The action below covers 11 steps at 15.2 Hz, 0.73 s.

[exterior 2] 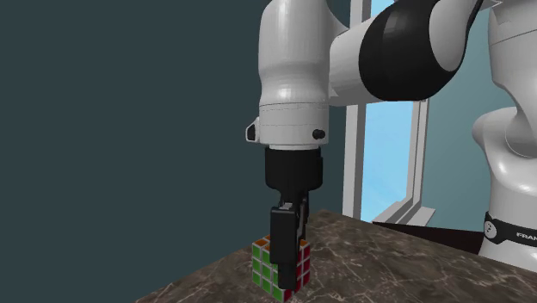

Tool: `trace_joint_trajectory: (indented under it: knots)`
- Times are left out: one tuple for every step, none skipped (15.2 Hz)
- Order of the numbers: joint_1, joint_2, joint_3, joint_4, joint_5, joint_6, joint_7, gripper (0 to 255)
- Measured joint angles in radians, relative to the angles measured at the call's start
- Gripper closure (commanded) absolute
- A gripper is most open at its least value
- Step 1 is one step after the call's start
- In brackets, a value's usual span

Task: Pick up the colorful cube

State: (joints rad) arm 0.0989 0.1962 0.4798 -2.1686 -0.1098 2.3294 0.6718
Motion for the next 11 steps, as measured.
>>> trace_joint_trajectory:
  knots:
    - [0.001,0.003,0.0,0.0,-0.002,0.002,0.002,255]
    - [0.001,0.004,0.0,0.001,-0.003,0.004,0.002,255]
    - [0.001,0.005,-0.001,0.0,-0.003,0.004,0.003,255]
    - [0.001,0.005,-0.001,0.0,-0.003,0.004,0.003,255]
    - [0.001,0.005,-0.001,0.0,-0.003,0.004,0.003,255]
    - [0.001,0.005,-0.001,0.0,-0.003,0.004,0.003,255]
    - [0.001,0.005,-0.001,0.0,-0.003,0.005,0.003,255]
    - [0.001,0.005,-0.001,0.0,-0.003,0.005,0.003,255]
    - [0.001,0.005,-0.001,0.0,-0.003,0.005,0.003,255]
    - [0.001,0.005,-0.001,0.0,-0.003,0.005,0.003,255]
    - [0.002,0.005,-0.001,0.0,-0.003,0.005,0.003,255]
